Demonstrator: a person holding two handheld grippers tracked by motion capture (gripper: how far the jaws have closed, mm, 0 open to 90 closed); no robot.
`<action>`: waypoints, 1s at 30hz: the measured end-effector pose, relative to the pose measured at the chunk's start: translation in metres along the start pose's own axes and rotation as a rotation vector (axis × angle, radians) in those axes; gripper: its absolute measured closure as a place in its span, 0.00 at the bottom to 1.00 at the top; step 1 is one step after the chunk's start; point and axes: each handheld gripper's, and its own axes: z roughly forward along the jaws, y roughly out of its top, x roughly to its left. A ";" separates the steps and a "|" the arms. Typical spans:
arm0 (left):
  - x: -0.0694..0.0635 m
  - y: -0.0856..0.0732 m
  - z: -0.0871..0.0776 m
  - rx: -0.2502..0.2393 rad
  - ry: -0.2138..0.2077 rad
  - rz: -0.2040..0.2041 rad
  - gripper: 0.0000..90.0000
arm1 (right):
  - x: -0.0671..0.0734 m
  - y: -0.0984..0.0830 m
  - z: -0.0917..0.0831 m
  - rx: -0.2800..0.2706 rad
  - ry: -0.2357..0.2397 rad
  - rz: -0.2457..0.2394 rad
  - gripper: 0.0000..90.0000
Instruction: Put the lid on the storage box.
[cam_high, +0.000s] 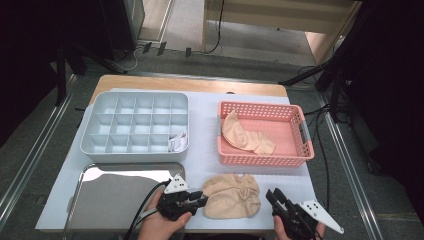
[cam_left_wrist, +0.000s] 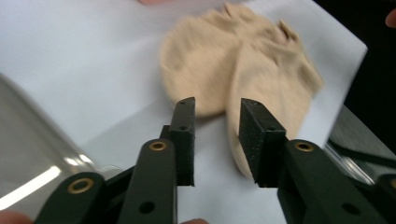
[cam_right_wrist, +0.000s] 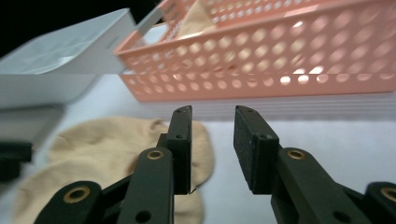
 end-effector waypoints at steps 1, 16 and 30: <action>0.002 0.002 0.000 -0.010 0.007 -0.009 0.70 | -0.003 0.003 0.008 0.032 -0.003 -0.012 0.75; 0.015 0.013 0.027 0.051 0.099 -0.020 0.99 | 0.002 -0.008 0.065 0.252 0.022 -0.129 0.97; 0.015 0.013 0.015 -0.002 0.112 -0.037 0.72 | -0.006 -0.004 0.048 0.179 0.018 -0.082 0.85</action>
